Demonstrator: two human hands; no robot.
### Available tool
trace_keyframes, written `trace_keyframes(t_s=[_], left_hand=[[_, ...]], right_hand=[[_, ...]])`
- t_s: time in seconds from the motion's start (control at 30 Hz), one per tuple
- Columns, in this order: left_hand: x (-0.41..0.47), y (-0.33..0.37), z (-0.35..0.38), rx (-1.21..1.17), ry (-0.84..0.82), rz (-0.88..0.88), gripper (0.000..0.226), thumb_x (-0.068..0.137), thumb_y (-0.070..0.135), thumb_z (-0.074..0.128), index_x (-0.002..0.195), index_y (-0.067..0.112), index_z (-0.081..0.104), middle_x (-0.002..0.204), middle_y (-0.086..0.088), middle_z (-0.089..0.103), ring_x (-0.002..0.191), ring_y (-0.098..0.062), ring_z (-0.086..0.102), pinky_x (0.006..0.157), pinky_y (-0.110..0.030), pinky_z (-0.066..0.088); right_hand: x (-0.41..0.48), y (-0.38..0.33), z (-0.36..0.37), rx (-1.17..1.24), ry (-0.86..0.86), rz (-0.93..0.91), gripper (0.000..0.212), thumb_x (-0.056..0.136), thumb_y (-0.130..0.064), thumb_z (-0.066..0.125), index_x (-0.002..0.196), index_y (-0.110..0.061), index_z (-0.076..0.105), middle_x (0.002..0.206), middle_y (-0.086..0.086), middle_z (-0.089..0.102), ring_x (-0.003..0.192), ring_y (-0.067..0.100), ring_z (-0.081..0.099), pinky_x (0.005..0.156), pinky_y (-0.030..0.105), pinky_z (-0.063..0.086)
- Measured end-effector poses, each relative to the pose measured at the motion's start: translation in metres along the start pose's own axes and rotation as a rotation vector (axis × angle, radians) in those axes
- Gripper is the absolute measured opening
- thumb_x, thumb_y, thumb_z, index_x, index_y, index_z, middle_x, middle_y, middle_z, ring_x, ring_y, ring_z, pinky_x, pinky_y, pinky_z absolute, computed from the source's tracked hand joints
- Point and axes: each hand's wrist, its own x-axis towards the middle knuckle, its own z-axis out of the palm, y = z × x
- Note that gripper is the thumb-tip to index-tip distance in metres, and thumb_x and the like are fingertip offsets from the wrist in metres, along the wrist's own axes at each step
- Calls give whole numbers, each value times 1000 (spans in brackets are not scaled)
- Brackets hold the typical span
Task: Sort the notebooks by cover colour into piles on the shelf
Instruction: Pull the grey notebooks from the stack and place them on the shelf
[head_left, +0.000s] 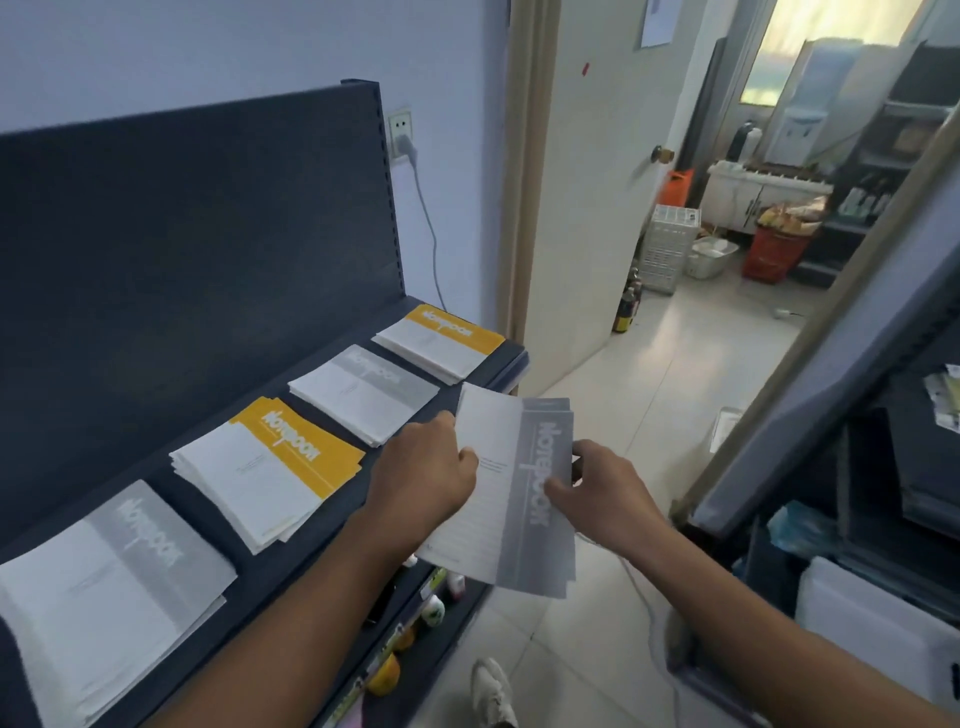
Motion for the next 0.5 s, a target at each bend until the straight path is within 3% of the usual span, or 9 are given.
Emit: trace_keyframes(t_s=[0.17,0.3,0.5], left_hand=[[52,-5,6,-17,7,-87,31,94,38,59,112,15,50,103,-6,65,78,-20,50,64,-33,39],[95,-9,2,-29,-16,-158,34,93,37,61,113,14,45,109,-8,64,83,-21,54,58,-27,39],[157,-32,-5,-17,2,-254,37,95,32,59,118,7,45,109,-11,62,88,-25,56,62,-29,40]], right_hand=[[65,-12,-2,-92,-34,-42,25,90,-27,60,114,-18,61,96,-4,65,85,19,63,63,29,46],[120,-31,-5,-197,-69,-94,29,88,-23,58,117,-16,61,102,1,66,94,25,63,77,35,51],[200,-68,4,-316,-121,-235,21,83,-21,54,103,-17,61,103,4,66,94,28,62,78,37,52]])
